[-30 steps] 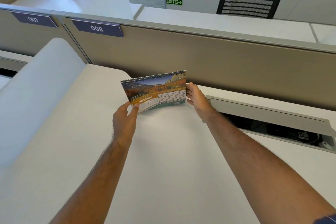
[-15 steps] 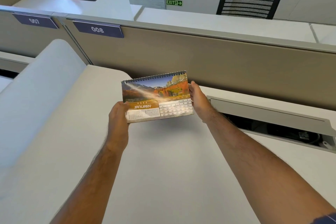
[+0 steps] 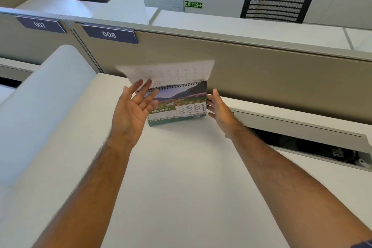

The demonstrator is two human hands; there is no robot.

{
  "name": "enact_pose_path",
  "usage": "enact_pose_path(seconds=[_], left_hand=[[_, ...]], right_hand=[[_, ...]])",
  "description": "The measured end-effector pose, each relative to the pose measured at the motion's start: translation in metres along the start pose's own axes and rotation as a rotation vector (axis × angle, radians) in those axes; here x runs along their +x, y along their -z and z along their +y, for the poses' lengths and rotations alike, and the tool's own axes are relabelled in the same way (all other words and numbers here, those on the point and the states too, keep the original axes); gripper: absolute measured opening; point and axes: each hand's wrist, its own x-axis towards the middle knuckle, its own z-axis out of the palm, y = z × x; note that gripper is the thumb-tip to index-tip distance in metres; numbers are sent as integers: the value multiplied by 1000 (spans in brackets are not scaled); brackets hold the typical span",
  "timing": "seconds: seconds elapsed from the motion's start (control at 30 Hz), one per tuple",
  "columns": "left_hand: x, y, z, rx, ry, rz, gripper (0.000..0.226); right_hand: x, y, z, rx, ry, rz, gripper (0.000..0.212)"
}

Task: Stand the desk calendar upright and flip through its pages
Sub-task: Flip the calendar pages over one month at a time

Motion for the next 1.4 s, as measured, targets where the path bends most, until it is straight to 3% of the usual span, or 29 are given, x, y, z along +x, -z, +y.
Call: enact_pose_path(seconds=[0.23, 0.5, 0.7, 0.9, 1.33, 1.4], left_hand=[[19, -3, 1, 4, 7, 42, 56], [18, 14, -15, -29, -32, 108, 48], [17, 34, -48, 369, -62, 310, 36], [5, 37, -72, 568, 53, 153, 44], [-19, 24, -85, 708, -47, 158, 45], [-20, 25, -85, 710, -51, 226, 48]], right_hand=[[-3, -1, -6, 10, -28, 16, 52], [-6, -2, -8, -10, -39, 26, 53], [-7, -4, -8, -19, -46, 47, 58], [-10, -5, -9, -25, -44, 50, 57], [-11, -6, -7, -8, -39, 32, 55], [-11, -6, -7, -10, -39, 33, 54]])
